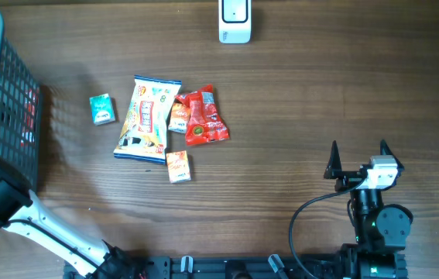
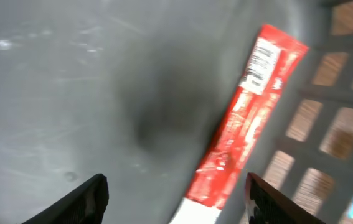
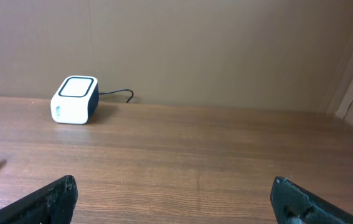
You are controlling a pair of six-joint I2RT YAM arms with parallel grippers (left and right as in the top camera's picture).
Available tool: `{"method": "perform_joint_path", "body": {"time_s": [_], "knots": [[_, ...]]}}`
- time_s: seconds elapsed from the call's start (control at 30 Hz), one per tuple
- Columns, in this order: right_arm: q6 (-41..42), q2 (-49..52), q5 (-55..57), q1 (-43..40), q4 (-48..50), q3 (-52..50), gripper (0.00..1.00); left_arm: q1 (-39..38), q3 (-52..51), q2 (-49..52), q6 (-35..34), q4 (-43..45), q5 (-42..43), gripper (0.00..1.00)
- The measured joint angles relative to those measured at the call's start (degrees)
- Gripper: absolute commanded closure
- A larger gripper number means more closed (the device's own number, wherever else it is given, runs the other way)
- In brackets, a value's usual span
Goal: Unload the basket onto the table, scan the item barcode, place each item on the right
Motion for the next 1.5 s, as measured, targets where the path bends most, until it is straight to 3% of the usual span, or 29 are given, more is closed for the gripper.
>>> {"method": "perform_joint_path", "body": {"time_s": [0.33,0.7,0.8,0.87,0.93,1.03,1.17,1.4,1.5], "knots": [[0.00,0.00,0.00,0.00,0.00,0.00,0.00,-0.07,-0.92,-0.04,0.22,0.61,2.97,0.36],[0.00,0.00,0.00,0.00,0.00,0.00,0.00,-0.07,-9.70,-1.22,2.58,6.08,3.63,0.34],[0.00,0.00,0.00,0.00,0.00,0.00,0.00,-0.28,-9.97,-1.40,2.84,6.49,3.61,0.39],[0.00,0.00,0.00,0.00,0.00,-0.02,0.00,-0.42,-10.03,-1.42,3.10,6.84,3.61,0.48],[0.00,0.00,0.00,0.00,0.00,0.00,0.00,-0.57,-10.23,-1.42,3.41,7.58,3.43,0.45],[0.00,0.00,0.00,0.00,0.00,-0.02,0.00,-0.87,-10.32,-1.42,3.93,8.39,1.03,0.33],[0.00,0.00,0.00,0.00,0.00,0.00,0.00,-1.99,-10.32,-1.60,3.89,9.27,-4.31,0.30],[0.00,0.00,0.00,0.00,0.00,0.00,0.00,-5.05,-10.32,-1.99,4.37,10.03,-8.90,0.31],[0.00,0.00,0.00,0.00,0.00,0.00,0.00,-6.80,-10.29,-2.21,4.76,10.21,-11.61,0.38]]}}
